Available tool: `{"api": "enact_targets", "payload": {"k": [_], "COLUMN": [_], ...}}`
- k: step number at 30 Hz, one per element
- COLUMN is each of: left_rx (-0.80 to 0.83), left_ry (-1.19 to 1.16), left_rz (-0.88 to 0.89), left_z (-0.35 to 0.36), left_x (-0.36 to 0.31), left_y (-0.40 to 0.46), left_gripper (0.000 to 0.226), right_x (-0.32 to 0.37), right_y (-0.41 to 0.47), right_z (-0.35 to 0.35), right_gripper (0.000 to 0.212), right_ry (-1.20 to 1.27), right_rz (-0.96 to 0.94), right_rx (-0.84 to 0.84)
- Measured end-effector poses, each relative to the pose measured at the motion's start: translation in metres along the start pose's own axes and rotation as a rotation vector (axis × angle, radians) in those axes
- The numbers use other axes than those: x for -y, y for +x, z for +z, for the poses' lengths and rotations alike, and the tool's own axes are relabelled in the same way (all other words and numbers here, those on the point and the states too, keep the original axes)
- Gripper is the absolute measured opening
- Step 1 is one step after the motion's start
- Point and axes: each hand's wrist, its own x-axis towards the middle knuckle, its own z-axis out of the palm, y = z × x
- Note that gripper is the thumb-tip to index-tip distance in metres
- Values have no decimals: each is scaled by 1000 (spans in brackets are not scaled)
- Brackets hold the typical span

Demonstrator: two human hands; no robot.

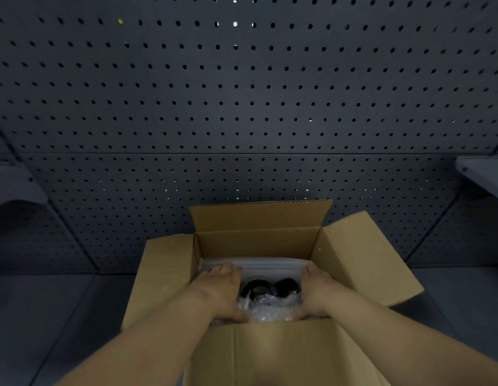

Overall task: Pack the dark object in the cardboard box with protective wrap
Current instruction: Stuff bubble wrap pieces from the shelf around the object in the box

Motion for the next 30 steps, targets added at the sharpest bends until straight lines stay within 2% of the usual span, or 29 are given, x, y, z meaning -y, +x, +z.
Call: {"api": "enact_targets", "payload": {"k": [8, 14, 16, 19, 20, 23, 25, 30], "left_rx": [0, -27, -43, -74, -74, -48, -10, 59], "left_ry": [48, 12, -28, -156, -206, -272, -290, -384], "left_rz": [15, 16, 36, 79, 88, 126, 159, 221], "left_z": [2, 9, 8, 3, 1, -2, -3, 0], "left_x": [-2, 1, 1, 2, 3, 2, 2, 6], "left_y": [6, 7, 5, 0, -2, -7, -9, -8], "left_gripper": [112, 108, 103, 79, 70, 46, 36, 32], "right_x": [0, -3, -4, -7, -7, -2, 1, 0], "right_y": [17, 24, 24, 22, 19, 1, -9, -7], "right_z": [0, -1, -4, -14, -19, -31, -31, -13], "right_gripper": [124, 125, 123, 121, 113, 70, 51, 39], "right_ry": [19, 21, 4, 14, 30, 52, 34, 21], "right_rz": [14, 23, -1, -90, -137, -286, -345, -376], "right_rx": [20, 103, 135, 151, 158, 149, 133, 103]}}
